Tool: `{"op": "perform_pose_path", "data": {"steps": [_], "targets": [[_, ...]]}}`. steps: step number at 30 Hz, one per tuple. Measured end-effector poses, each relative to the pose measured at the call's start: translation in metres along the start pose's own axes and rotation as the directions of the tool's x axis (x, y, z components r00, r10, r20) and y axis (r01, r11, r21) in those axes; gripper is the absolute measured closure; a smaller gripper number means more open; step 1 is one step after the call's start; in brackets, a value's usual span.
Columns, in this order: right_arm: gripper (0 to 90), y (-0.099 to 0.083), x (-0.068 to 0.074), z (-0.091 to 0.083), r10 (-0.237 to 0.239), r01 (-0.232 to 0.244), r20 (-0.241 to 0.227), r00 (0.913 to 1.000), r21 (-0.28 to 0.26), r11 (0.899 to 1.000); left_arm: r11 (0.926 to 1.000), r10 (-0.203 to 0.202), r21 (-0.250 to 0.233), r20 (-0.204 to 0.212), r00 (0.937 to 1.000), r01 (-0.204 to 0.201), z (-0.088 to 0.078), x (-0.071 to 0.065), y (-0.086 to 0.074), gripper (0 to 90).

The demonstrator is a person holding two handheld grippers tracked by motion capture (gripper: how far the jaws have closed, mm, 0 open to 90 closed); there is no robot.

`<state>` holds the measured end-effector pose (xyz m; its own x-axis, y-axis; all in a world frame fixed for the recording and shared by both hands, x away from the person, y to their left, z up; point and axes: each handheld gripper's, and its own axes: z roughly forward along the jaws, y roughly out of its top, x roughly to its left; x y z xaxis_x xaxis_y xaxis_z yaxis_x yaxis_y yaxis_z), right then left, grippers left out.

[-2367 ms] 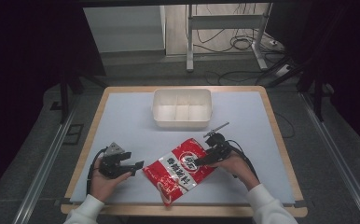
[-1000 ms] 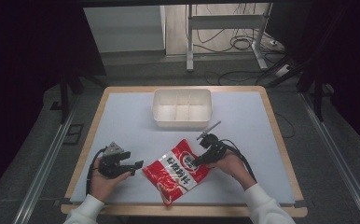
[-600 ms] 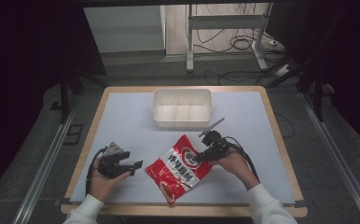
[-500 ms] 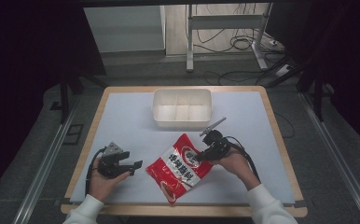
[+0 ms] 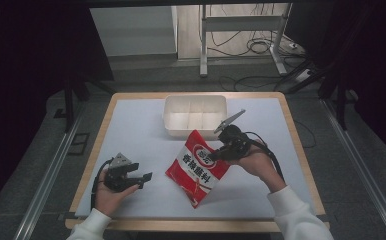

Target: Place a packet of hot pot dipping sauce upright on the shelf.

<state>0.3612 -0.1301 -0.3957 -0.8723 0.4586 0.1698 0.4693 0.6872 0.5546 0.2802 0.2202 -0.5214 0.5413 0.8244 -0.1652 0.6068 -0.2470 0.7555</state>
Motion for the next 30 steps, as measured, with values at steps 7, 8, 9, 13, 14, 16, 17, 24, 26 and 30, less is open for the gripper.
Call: {"op": "perform_pose_path", "data": {"steps": [7, 8, 9, 13, 14, 16, 17, 24, 26, 30], "targets": [[87.5, 0.011, 0.005, -0.02, -0.033, 0.034, 0.04, 0.9987, -0.028, 0.999, 1.0, 0.003, -0.001, 0.002, 1.0, -0.003, 0.0, -0.002, 0.001, 30.6], [87.5, 0.012, 0.006, -0.025, -0.036, 0.038, 0.05, 0.9981, -0.037, 0.999, 1.0, 0.004, -0.001, 0.001, 1.0, -0.004, 0.0, -0.002, 0.001, 30.8], [87.5, 0.012, 0.005, -0.027, -0.038, 0.041, 0.054, 0.9978, -0.044, 0.998, 1.0, 0.004, 0.0, 0.0, 1.0, -0.004, 0.0, -0.002, 0.001, 30.9], [87.5, 0.015, 0.008, -0.035, -0.059, 0.064, 0.08, 0.995, -0.053, 0.997, 1.0, 0.005, 0.002, -0.001, 1.0, -0.005, 0.0, -0.002, 0.0, 31.0], [87.6, 0.016, 0.01, -0.037, -0.066, 0.07, 0.085, 0.9942, -0.047, 0.996, 1.0, 0.004, 0.0, 0.0, 1.0, -0.004, 0.0, -0.001, 0.0, 31.0], [87.5, 0.019, 0.013, -0.039, -0.091, 0.096, 0.1, 0.9907, -0.043, 0.994, 1.0, 0.008, 0.002, 0.001, 1.0, -0.008, 0.0, -0.001, 0.0, 31.0], [87.6, 0.02, 0.013, -0.041, -0.1, 0.105, 0.11, 0.989, -0.045, 0.993, 1.0, 0.009, 0.002, 0.001, 1.0, -0.009, 0.0, -0.001, 0.0, 31.0], [87.6, 0.029, 0.012, -0.054, -0.104, 0.112, 0.138, 0.985, -0.053, 0.992, 1.0, 0.006, 0.004, 0.001, 1.0, -0.006, 0.0, -0.001, 0.0, 31.0], [87.6, 0.03, 0.012, -0.055, -0.107, 0.116, 0.139, 0.9845, -0.056, 0.992, 0.9999, 0.01, 0.004, 0.001, 1.0, -0.01, 0.0, -0.001, 0.0, 30.9], [87.6, 0.036, 0.012, -0.063, -0.11, 0.121, 0.153, 0.9821, -0.064, 0.991, 1.0, 0.006, 0.005, 0.002, 1.0, -0.006, 0.0, -0.001, 0.0, 30.9]]}}
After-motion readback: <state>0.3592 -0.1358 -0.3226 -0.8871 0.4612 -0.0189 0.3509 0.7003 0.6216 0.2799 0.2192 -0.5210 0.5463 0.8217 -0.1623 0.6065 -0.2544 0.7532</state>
